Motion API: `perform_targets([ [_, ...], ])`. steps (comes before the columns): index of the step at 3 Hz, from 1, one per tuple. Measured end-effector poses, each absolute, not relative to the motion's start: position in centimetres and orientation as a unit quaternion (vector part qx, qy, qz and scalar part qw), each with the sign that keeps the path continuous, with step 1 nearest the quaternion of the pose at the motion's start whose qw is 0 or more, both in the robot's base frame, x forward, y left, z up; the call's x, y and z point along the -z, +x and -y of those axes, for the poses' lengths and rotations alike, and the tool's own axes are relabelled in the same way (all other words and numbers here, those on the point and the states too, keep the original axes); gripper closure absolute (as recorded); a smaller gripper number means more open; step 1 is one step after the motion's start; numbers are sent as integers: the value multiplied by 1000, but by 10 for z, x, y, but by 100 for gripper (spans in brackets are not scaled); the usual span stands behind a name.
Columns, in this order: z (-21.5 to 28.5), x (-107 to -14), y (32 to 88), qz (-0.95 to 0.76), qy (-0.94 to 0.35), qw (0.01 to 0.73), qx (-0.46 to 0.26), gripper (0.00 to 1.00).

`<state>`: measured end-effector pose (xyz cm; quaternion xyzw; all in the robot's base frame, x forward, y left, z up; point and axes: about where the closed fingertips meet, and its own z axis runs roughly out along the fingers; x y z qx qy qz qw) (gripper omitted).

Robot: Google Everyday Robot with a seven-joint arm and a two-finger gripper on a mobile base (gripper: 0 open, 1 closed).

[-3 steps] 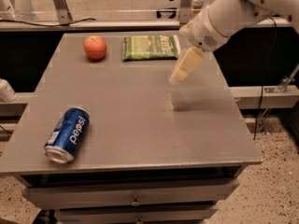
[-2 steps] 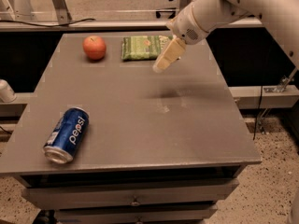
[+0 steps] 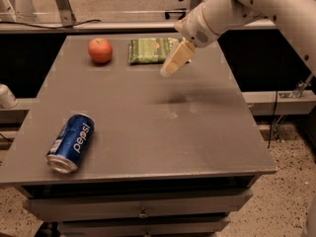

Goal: Move apple near pepsi can

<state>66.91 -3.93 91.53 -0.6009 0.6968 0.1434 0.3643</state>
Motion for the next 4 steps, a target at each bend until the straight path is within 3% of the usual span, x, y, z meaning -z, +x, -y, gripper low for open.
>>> perform_targets([
  [4, -89, -902, 766, -663, -556, 442, -236, 0],
])
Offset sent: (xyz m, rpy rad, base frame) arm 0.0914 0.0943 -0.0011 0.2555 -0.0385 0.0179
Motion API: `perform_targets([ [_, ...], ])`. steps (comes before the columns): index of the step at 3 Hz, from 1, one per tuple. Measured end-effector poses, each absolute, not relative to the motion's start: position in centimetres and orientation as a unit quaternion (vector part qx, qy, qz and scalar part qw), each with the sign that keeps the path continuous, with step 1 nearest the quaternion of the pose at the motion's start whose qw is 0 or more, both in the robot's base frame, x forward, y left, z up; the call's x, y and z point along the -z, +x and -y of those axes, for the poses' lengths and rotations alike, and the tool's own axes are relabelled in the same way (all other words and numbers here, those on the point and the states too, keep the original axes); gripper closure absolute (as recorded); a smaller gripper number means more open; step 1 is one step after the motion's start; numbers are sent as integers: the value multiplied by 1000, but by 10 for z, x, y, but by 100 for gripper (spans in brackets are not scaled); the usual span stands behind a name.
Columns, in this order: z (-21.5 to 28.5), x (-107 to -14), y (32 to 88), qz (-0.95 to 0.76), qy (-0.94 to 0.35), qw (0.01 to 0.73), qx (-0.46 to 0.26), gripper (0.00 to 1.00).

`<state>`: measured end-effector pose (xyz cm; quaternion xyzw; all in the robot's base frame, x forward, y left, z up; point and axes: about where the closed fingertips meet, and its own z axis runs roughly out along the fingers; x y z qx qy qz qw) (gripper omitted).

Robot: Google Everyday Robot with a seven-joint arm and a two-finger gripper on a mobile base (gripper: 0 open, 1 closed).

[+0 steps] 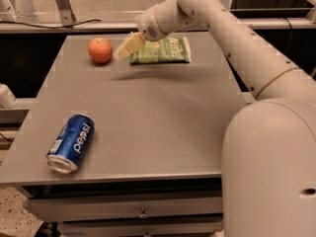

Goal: Move apple near pepsi can

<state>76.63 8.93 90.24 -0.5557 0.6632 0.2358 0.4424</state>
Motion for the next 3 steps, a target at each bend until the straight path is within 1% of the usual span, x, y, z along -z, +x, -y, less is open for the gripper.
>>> perform_targets([
  [1, -129, -892, 773, -657, -550, 442, -268, 0],
  [3, -192, -860, 767, -651, -555, 414, -310, 0],
])
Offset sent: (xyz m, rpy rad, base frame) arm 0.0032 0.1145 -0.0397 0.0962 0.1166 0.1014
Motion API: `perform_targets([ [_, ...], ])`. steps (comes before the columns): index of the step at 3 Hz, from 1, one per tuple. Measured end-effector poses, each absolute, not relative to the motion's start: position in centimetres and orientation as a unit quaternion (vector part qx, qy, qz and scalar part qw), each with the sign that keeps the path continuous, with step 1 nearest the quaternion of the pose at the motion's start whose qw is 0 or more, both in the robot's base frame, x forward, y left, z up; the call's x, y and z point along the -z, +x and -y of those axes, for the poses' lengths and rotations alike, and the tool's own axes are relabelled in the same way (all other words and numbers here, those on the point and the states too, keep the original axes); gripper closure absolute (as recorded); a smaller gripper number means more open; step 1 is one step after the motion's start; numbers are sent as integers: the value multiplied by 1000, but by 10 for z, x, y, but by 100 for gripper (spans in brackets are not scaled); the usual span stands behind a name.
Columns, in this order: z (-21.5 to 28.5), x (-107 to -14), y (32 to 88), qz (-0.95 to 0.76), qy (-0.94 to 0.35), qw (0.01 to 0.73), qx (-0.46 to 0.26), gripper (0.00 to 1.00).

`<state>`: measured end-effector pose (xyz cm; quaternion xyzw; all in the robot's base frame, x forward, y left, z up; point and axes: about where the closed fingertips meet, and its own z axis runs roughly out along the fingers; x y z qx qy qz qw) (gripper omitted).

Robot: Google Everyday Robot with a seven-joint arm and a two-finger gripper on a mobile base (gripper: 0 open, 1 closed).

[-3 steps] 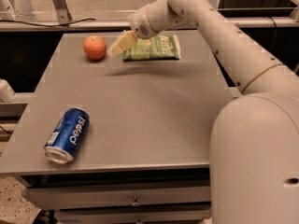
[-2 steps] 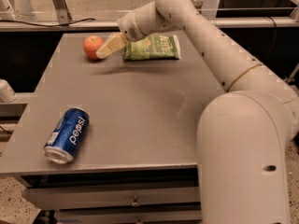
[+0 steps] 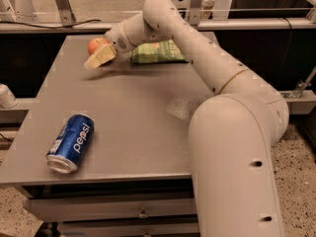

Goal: Move apple near pepsi can

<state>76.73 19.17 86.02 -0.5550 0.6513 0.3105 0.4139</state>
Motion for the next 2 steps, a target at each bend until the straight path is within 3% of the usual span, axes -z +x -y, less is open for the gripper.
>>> perform_targets([
  [2, -203, -848, 772, -653, -553, 412, -313, 43],
])
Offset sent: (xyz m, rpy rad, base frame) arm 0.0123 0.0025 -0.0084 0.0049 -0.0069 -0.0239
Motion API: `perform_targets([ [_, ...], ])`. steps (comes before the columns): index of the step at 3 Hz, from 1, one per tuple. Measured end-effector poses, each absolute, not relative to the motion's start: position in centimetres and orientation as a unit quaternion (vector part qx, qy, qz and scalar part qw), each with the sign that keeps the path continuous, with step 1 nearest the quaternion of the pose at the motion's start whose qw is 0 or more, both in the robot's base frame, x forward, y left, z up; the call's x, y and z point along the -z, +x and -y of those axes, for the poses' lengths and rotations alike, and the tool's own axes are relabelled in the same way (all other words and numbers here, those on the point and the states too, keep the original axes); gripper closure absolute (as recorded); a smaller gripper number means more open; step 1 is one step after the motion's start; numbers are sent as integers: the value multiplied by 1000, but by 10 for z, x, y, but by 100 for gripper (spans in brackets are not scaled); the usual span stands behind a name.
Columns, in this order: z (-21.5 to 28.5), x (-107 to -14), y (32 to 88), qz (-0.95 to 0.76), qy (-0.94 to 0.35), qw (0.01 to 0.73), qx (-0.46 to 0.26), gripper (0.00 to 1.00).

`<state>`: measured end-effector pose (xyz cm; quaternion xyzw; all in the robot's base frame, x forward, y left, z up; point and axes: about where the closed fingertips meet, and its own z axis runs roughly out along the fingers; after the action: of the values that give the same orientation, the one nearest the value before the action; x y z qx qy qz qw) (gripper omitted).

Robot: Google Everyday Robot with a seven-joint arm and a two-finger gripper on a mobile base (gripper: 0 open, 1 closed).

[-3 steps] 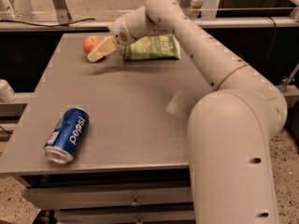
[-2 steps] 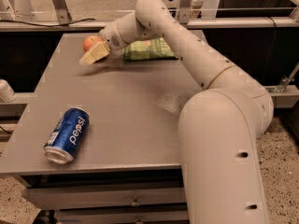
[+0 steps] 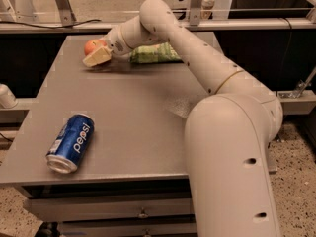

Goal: Move apple near pepsi can

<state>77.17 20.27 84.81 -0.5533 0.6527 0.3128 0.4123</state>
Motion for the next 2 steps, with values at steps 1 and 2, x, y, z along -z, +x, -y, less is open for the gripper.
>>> perform_targets([
  [1, -194, -860, 771, -649, -553, 424, -307, 66],
  [2, -174, -882, 749, -636, -561, 435, -303, 88],
])
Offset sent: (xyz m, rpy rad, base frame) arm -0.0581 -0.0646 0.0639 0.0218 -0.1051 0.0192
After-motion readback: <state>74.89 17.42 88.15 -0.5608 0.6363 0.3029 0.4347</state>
